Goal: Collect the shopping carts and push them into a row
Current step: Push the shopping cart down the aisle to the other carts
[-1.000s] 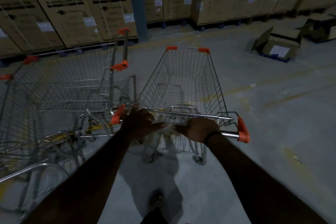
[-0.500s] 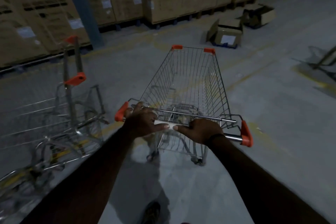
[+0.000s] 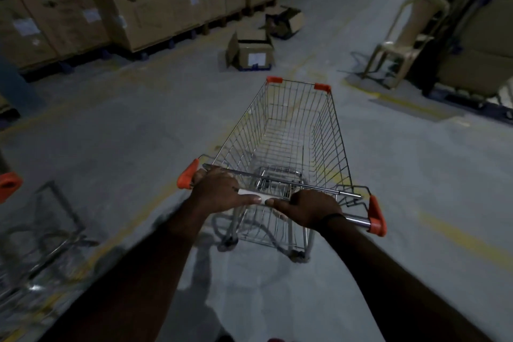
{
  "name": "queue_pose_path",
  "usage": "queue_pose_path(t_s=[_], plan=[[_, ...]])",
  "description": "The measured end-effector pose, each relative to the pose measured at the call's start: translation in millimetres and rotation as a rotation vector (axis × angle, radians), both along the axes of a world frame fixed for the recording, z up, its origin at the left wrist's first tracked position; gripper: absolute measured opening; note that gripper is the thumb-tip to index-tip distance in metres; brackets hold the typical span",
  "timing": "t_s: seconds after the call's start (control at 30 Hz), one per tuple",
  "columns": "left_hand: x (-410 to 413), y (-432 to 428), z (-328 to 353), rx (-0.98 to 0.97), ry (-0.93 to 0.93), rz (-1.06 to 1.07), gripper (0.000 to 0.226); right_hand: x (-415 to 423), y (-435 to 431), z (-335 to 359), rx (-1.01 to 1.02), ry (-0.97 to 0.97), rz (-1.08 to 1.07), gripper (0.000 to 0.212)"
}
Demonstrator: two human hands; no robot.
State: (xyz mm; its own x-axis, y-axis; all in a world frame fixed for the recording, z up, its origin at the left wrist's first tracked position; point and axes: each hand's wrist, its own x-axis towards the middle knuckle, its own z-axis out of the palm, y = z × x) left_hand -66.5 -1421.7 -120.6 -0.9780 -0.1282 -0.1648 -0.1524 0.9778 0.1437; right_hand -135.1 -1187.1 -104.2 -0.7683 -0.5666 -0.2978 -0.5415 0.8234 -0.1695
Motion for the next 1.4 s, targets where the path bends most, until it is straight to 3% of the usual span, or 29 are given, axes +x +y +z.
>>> queue_pose_path(t_s=[0.37,0.67,1.13,1.4], plan=[[-61,52,3,0.005,-0.005,-0.284,0.106,13,62,5,0.008,0.004,-0.325,0.088],[-92,118,3,0.033,-0.054,-0.512,0.09,37,120,4,0.052,0.014,-0.546,0.087],[-109,251,-7,0.022,-0.011,-0.802,0.111,88,225,2,0.058,0.017,-0.862,0.089],[-120,331,1,0.028,-0.081,-0.959,0.094,92,284,12,-0.019,-0.184,-0.949,0.087]])
